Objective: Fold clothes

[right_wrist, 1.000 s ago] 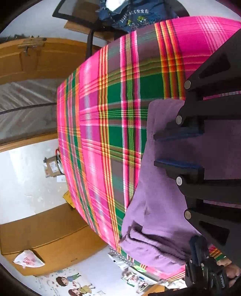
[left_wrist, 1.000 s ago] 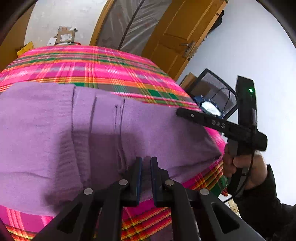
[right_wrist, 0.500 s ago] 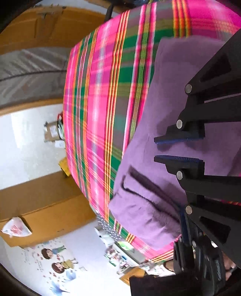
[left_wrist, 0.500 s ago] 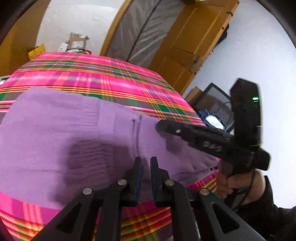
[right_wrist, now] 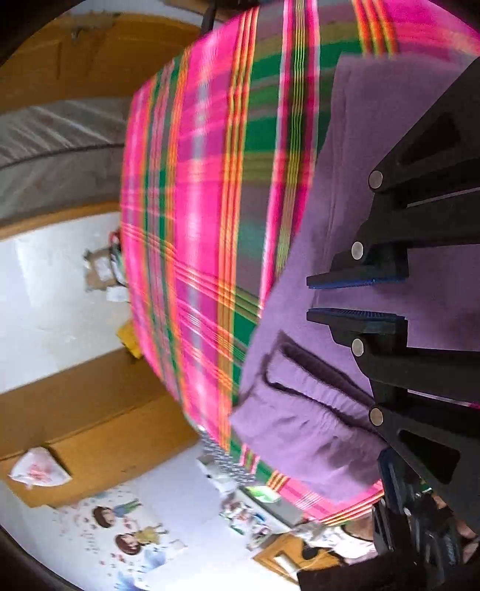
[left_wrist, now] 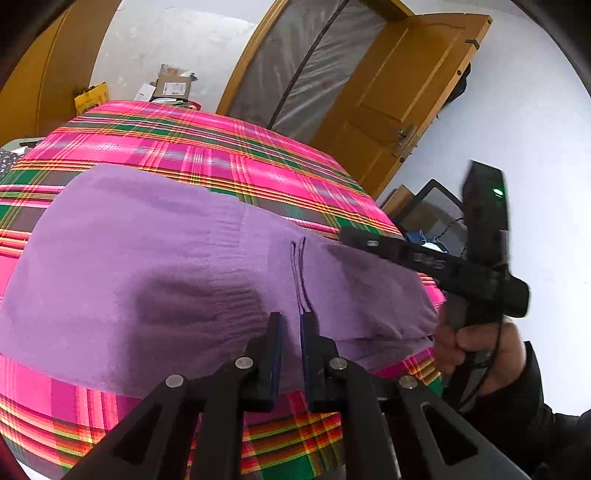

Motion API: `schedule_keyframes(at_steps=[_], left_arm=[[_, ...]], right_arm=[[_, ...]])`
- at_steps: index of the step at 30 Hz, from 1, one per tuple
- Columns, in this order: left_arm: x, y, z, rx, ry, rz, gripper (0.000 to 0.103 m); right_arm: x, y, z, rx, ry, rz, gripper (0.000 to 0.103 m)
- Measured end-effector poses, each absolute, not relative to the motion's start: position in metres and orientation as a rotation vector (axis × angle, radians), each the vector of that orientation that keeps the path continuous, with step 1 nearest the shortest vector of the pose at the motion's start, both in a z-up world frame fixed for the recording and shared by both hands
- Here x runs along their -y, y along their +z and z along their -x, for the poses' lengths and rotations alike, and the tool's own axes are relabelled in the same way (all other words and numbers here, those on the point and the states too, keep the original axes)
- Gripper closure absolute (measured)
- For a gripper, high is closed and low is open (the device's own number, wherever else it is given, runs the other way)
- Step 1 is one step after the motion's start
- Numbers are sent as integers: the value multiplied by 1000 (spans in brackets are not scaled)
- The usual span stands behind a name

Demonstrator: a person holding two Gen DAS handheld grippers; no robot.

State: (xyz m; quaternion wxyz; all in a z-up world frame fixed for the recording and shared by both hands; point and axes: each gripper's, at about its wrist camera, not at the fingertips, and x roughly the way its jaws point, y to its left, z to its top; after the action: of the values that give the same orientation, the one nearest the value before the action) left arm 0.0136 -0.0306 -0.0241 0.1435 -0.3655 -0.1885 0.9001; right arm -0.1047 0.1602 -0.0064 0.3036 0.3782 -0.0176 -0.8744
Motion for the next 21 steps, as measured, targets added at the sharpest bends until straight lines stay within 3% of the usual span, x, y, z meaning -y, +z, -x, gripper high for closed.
schedule_keyframes(at_steps=[10, 14, 21], left_arm=[[41, -30, -15, 544, 2613, 1056, 94], [41, -39, -16, 515, 2616, 1029, 94], [36, -30, -24, 458, 2666, 1037, 94]], right_arm=[[-184, -24, 55, 52, -2284, -1037, 90], [-165, -36, 44, -82, -2280, -1023, 89], [-154, -31, 33, -159, -2295, -971, 86]])
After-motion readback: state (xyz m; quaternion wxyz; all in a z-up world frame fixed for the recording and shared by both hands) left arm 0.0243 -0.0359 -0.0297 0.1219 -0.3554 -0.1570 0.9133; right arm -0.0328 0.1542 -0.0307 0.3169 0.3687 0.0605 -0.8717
